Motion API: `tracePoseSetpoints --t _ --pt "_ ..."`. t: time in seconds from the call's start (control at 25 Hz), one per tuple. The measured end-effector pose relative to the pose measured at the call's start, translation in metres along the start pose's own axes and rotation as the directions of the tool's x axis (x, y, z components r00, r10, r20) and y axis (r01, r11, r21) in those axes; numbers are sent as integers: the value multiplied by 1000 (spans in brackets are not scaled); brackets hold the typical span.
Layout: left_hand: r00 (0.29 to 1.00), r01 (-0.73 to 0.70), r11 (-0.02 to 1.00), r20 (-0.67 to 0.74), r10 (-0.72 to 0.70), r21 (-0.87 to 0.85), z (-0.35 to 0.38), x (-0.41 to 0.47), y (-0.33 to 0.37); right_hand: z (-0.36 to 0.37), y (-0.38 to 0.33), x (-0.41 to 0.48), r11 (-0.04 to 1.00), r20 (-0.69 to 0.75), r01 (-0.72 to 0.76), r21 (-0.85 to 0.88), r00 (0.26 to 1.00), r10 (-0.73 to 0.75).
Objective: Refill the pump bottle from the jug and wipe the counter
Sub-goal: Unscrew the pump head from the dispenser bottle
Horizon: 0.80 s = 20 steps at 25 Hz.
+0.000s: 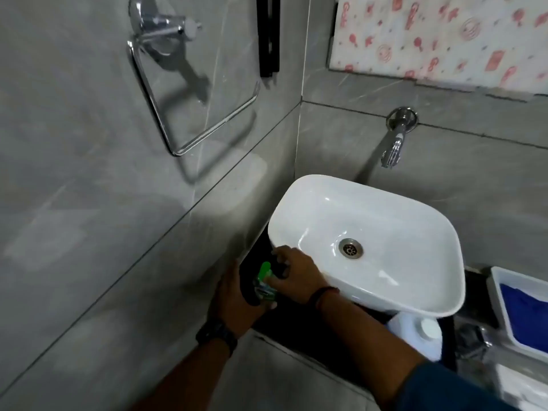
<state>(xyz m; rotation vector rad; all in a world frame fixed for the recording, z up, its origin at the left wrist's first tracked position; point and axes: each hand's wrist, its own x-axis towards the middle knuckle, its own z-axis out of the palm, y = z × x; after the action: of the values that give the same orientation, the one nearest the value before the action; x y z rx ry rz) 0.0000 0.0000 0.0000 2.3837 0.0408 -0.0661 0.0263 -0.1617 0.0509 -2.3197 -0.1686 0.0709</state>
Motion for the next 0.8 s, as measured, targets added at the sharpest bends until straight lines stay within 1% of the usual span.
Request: tracePoseSetpoints --t 0.04,0.12,0.16,0.2,0.24,0.28,0.32,0.36,0.4,0.44,0.56,0.68,0.76,0.8 --pt "998 -29 998 58 26 55 8 3 -6 11 2 3 1000 7 -1 -25 1000 2" --pt "986 -78 996 153 71 35 28 14 -16 30 6 7 998 -19 -5 -62 1000 3" --pt "986 -84 993 140 95 -81 36 17 -16 38 8 6 997 -30 -25 -77 999 23" --pt "986 -38 953 144 85 -302 44 23 -14 45 11 6 995 -45 -41 -86 998 37" --pt "991 79 783 134 6 -617 45 27 -11 49 13 6 994 -67 -53 -100 997 47" --pt "992 98 685 122 -14 -722 53 28 -11 52 14 7 993 -88 -56 -107 995 46" --pt "996 68 765 88 -15 -640 58 30 -8 53 13 7 992 -104 -54 -118 994 42" --pt "998 62 938 47 -48 -340 58 29 -10 54 13 8 991 -111 -55 -119 993 42" --pt "1000 18 991 -5 -19 -130 64 28 -13 54 13 10 991 -114 -52 -123 993 38" --pt "995 51 997 -78 -55 -54 68 29 -11 52 13 11 991 -110 -50 -122 993 37" --pt "993 78 975 -69 -94 -210 66 30 1 41 17 16 992 -55 3 -125 998 -10" --pt "990 41 983 -127 -65 -179 63 33 2 34 18 17 991 10 54 -122 999 -53" --pt "990 10 994 -140 -26 -112 66 33 1 36 16 16 994 -30 44 -100 998 -48" --pt "993 1 996 -117 -12 -91 68 34 -1 38 15 14 996 -65 22 -85 998 -27"
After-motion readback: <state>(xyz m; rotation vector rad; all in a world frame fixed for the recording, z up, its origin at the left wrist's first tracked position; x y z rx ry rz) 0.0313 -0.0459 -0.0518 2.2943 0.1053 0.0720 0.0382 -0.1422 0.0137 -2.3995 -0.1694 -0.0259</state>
